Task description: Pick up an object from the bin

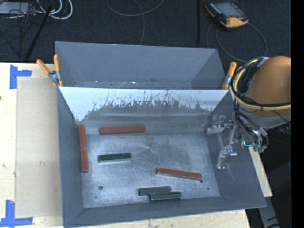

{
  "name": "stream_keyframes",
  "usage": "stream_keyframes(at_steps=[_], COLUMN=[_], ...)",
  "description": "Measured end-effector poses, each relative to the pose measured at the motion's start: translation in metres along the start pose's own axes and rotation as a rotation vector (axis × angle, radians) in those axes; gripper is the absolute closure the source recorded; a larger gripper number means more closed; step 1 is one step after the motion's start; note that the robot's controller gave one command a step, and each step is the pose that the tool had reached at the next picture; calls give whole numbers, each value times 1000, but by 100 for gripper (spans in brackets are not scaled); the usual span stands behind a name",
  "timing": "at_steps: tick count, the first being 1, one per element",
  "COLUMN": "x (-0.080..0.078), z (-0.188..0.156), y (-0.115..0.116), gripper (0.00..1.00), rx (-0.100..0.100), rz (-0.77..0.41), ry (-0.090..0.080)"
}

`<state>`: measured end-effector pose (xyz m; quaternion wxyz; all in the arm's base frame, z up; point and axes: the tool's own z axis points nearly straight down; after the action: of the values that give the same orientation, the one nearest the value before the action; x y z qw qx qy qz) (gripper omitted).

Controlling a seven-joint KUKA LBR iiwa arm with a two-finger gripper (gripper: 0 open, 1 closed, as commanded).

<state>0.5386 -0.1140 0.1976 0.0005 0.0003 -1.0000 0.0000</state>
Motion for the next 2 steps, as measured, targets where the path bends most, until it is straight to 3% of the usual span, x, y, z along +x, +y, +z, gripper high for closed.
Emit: stream_keyframes(at_steps=[1,2], x=[0,19], z=[5,41], y=[1,-3], gripper=[0,0], rx=[2,-3], rz=[-5,-70], ry=[-8,8])
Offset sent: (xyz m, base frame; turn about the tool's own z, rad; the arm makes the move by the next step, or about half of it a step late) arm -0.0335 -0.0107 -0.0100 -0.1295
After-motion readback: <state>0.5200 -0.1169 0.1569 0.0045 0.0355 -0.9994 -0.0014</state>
